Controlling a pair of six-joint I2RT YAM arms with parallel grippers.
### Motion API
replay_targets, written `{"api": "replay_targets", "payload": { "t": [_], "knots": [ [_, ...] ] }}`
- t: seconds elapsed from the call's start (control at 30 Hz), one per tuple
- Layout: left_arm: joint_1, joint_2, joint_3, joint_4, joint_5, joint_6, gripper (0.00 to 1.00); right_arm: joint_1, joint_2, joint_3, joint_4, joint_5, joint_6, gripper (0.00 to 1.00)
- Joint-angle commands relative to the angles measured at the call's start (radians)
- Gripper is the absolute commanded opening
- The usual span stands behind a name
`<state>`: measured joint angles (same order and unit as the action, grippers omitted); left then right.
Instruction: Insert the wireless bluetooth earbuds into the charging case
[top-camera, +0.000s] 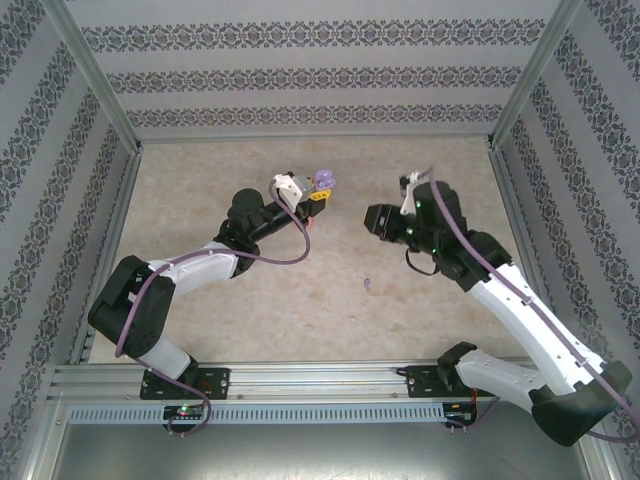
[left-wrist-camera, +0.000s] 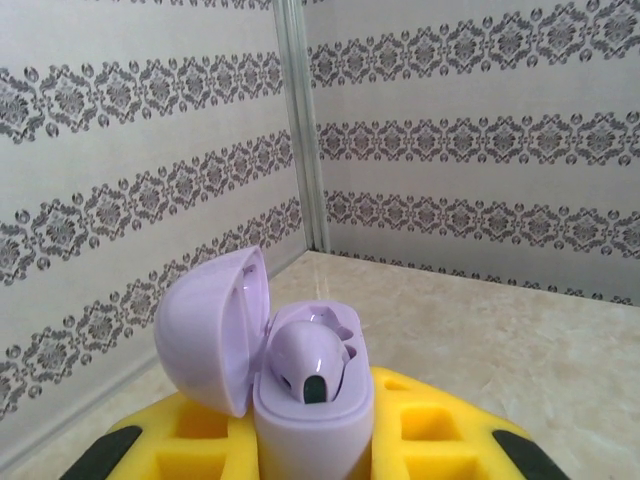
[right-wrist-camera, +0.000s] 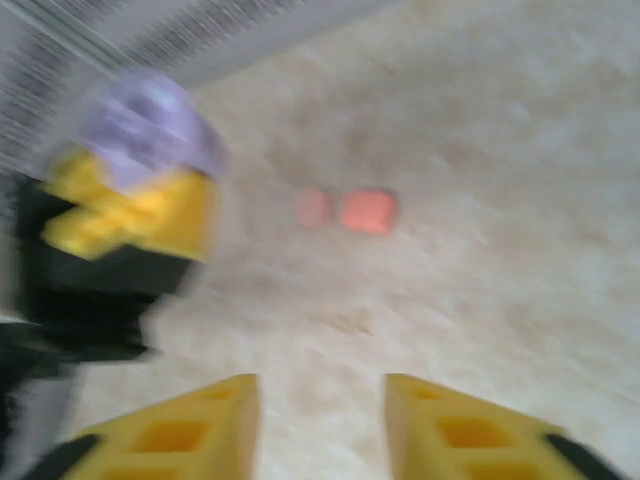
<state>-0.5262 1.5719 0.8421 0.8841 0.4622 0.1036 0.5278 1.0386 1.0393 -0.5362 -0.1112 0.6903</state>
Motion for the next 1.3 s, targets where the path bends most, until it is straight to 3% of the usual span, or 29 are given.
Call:
{"api": "replay_targets", "payload": {
  "t": [0.0, 0.37, 0.7, 1.27],
  "knots": [
    [0.011, -0.055, -0.038, 0.068, -0.026, -0.021, 0.00, 0.010, 0.051, -0.145, -0.062, 0.088, 0.059, 0.52],
    [0.012, -0.149, -0.117, 0.058, -0.040, -0.032, 0.00, 0.122, 0.309, -0.213, -0.043, 0.231, 0.123, 0.49],
    [0.012, -0.175, -0.139, 0.058, -0.047, -0.018, 0.00, 0.131, 0.492, -0.169, 0.008, 0.241, 0.140, 0.40],
    [0.012, -0.153, -0.136, 0.068, -0.049, -0.014, 0.00, 0.131, 0.624, -0.139, 0.026, 0.238, 0.121, 0.32]
  ]
}}
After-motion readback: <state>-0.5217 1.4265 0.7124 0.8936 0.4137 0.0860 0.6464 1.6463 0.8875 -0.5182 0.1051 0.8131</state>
